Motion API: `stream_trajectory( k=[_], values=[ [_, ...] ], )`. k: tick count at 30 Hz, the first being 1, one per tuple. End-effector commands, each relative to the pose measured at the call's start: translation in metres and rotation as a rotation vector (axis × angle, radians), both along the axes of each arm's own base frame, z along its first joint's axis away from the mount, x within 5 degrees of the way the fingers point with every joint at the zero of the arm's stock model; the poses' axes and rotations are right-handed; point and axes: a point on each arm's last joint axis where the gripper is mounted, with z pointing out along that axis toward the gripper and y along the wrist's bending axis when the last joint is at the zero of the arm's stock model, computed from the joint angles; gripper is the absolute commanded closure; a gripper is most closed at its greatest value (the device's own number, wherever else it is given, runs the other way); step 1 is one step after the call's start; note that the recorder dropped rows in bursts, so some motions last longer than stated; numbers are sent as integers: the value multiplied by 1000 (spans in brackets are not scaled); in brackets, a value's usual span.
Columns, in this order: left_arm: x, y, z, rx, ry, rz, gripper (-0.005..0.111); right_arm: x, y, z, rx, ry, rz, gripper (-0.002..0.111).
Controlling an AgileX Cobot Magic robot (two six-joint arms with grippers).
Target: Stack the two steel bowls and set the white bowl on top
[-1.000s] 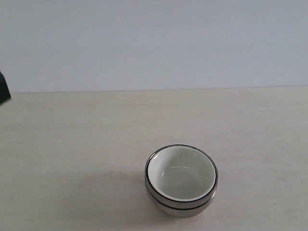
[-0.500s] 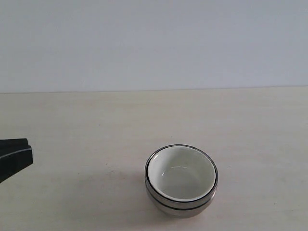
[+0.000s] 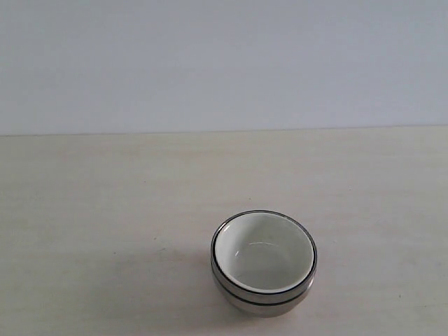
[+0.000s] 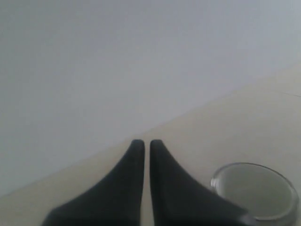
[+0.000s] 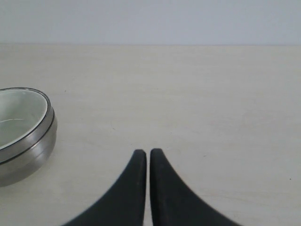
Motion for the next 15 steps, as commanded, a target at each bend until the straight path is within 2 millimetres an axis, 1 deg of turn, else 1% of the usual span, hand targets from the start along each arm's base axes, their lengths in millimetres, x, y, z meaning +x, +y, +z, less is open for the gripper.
stream_trajectory(
  k=[1, 4, 9, 12, 15],
  values=[
    [-8, 22, 7, -34, -90, 217, 103, 0, 0, 1, -1, -10, -5, 108],
    [-18, 33, 11, -51, -156, 344, 103, 0, 0, 1, -1, -10, -5, 108],
    [-42, 43, 17, -68, -286, 529, 103, 0, 0, 1, -1, -10, -5, 108],
    [-58, 44, 18, -76, -364, 586, 103, 0, 0, 1, -1, -10, -5, 108],
    [-60, 44, 19, -77, -377, 595, 103, 0, 0, 1, -1, -10, -5, 108]
  ],
)
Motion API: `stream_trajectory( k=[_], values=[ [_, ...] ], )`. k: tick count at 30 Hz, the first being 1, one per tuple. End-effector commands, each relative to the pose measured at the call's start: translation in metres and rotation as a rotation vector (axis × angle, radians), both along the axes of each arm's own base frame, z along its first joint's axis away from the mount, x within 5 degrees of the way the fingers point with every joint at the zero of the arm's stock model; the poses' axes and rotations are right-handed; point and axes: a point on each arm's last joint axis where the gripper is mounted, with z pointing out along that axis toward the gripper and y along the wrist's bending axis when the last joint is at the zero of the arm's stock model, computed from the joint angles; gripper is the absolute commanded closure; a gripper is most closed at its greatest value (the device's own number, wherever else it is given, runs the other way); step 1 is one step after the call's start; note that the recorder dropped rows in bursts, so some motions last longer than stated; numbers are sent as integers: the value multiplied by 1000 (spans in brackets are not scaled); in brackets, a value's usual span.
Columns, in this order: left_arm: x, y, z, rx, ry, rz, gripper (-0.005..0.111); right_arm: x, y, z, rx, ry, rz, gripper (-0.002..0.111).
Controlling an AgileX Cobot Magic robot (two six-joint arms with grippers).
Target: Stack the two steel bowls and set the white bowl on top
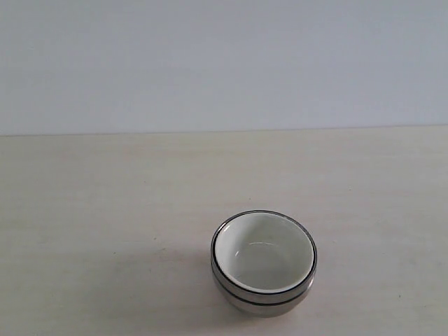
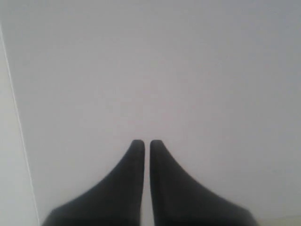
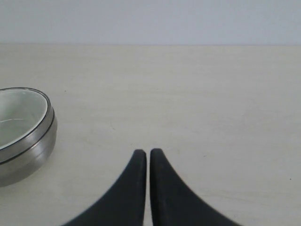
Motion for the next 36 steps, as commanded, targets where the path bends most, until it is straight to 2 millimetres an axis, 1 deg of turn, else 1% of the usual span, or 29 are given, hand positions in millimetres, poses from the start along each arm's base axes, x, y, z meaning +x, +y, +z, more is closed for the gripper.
stream_trajectory(
  k=[1, 25, 29, 33, 36],
  values=[
    [-6, 1, 2, 5, -45, 32, 103, 0, 0, 1, -1, -10, -5, 108],
    [-4, 1, -1, 11, -40, 37, 103, 0, 0, 1, -1, -10, -4, 108],
    [-4, 2, -1, 97, -32, 80, 103, 0, 0, 1, -1, -10, -4, 108],
    [-5, 6, -2, 317, -16, 189, 103, 0, 0, 1, -1, -10, -4, 108],
    [-5, 6, -2, 360, -13, 211, 103, 0, 0, 1, -1, -10, -4, 108]
  ],
)
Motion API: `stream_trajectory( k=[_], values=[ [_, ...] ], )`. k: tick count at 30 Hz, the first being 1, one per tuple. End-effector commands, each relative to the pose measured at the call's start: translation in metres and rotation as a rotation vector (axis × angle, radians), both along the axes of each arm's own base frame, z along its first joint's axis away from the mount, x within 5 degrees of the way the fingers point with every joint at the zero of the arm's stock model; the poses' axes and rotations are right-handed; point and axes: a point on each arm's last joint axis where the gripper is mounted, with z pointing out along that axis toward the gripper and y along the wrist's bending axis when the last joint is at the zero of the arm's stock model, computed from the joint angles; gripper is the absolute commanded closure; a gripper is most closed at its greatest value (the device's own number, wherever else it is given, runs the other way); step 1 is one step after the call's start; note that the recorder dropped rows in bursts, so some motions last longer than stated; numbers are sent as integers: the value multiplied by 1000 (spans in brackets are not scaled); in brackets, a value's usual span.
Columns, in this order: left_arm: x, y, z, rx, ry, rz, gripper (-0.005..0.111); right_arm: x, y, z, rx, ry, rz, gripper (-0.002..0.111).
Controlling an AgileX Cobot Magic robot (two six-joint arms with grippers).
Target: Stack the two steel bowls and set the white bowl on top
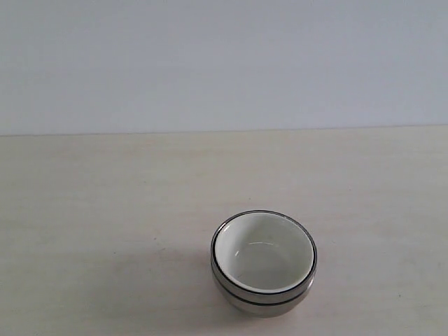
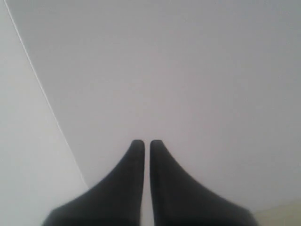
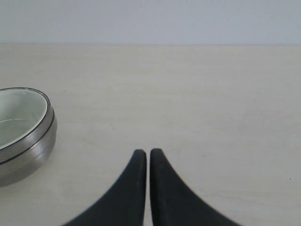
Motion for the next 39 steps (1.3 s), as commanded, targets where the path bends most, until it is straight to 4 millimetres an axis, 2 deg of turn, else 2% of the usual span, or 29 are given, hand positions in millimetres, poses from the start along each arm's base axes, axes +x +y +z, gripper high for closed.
stream_trajectory(
  k=[1, 7, 17, 26, 32, 39],
  values=[
    [-1, 2, -1, 103, 4, 57, 103, 0, 0, 1, -1, -10, -4, 108],
    [5, 2, -8, 129, -18, 63, 103, 0, 0, 1, -1, -10, -4, 108],
    [30, 4, -72, 114, 183, 49, 103, 0, 0, 1, -1, -10, -4, 108],
    [40, 5, -122, 104, 332, 39, 103, 0, 0, 1, -1, -10, -4, 108],
    [40, 6, -132, 83, 437, 40, 103, 0, 0, 1, -1, -10, -4, 108],
    [39, 3, -136, -60, 471, -5, 103, 0, 0, 1, -1, -10, -4, 108]
  ],
)
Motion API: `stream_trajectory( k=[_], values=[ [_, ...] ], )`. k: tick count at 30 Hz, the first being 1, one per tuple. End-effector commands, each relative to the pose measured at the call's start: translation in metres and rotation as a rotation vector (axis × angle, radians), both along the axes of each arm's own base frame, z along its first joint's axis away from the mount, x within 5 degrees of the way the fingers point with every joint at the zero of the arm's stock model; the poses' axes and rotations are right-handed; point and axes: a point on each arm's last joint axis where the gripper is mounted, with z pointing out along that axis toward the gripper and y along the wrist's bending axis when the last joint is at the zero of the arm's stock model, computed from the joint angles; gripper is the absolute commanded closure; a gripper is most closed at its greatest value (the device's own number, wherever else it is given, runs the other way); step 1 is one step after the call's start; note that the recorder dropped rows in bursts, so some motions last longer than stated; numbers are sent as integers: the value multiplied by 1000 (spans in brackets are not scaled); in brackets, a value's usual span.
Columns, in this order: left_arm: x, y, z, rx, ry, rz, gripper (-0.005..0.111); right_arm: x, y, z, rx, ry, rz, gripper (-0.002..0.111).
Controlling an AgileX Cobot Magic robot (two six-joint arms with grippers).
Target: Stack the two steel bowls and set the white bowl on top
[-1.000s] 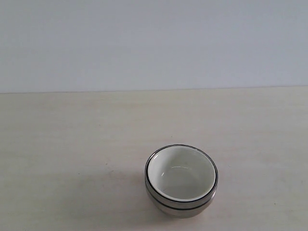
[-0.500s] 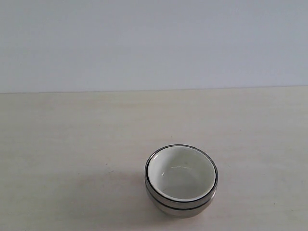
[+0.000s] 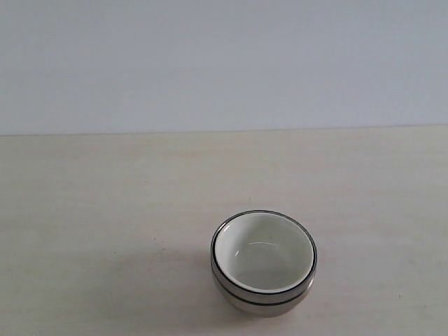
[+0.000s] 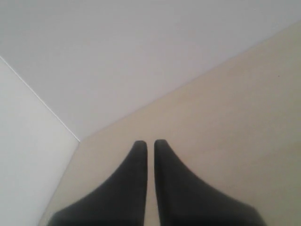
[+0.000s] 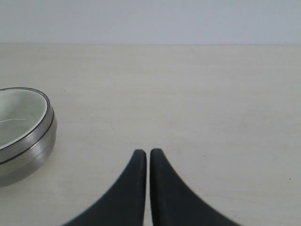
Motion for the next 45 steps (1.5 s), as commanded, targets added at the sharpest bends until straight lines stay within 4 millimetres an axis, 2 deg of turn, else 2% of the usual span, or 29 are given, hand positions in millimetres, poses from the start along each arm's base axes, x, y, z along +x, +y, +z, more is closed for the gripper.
stream_trajectory(
  k=[1, 29, 39, 45],
  values=[
    [-1, -1, -7, -90, 61, -4, 103, 0, 0, 1, -1, -10, -4, 108],
    [-1, -1, -10, -62, 102, 1, 103, 0, 0, 1, -1, -10, -4, 108],
    [-1, -2, -10, -447, 68, 48, 103, 0, 0, 1, -1, -10, -4, 108],
    [-1, -2, -10, -476, 65, 52, 103, 0, 0, 1, -1, -10, -4, 108]
  ],
)
